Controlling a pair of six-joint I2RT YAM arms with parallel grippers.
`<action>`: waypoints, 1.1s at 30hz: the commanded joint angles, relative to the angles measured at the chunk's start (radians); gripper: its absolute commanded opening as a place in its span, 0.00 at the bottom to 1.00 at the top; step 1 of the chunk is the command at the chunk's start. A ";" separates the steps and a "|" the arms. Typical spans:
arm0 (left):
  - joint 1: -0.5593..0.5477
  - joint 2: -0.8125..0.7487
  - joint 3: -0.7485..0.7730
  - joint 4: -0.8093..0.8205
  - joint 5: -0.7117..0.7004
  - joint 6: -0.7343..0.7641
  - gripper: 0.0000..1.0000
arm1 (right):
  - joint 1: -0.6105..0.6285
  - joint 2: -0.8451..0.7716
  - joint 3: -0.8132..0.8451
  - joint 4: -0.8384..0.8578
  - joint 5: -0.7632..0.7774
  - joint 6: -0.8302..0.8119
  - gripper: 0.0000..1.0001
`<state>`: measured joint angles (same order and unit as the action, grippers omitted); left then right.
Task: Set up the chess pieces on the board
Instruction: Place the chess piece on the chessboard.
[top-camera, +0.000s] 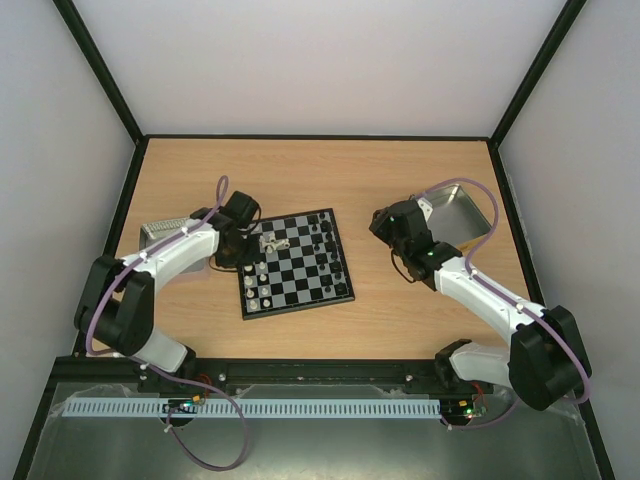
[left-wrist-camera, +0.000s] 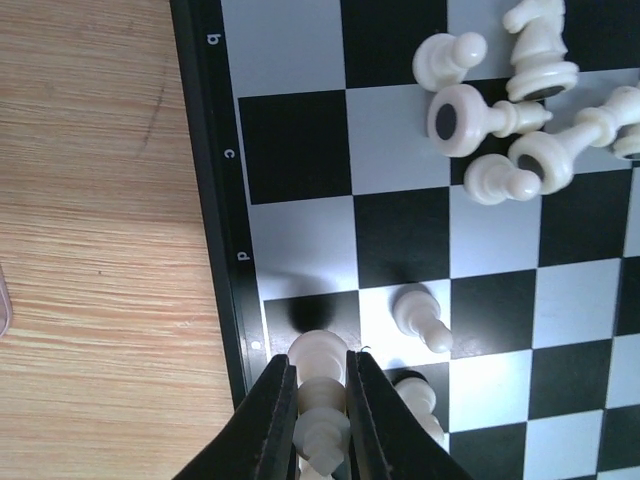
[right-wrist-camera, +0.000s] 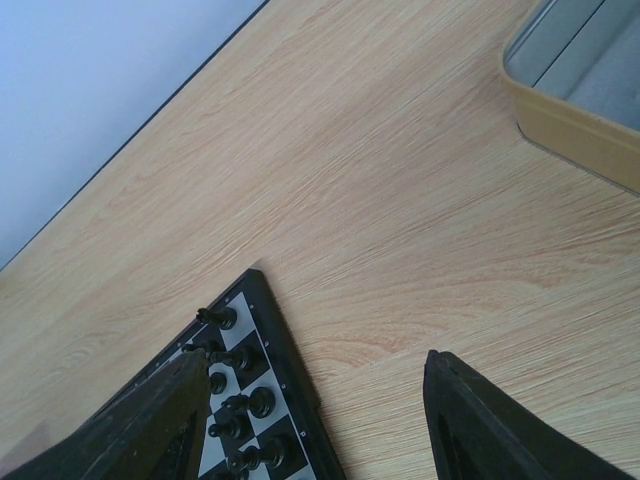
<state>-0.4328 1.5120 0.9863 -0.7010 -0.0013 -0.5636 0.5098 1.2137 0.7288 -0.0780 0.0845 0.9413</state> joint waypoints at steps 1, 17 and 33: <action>0.012 0.031 -0.018 0.005 0.010 0.027 0.09 | -0.002 -0.003 0.023 -0.013 0.015 -0.013 0.58; 0.012 0.071 -0.042 0.026 0.035 0.027 0.17 | -0.002 -0.011 0.017 -0.011 0.008 -0.009 0.58; 0.005 0.053 -0.044 -0.007 0.023 0.031 0.13 | -0.003 -0.026 0.002 -0.006 0.006 -0.001 0.58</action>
<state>-0.4252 1.5612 0.9653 -0.6643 0.0254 -0.5385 0.5098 1.2118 0.7288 -0.0780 0.0776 0.9421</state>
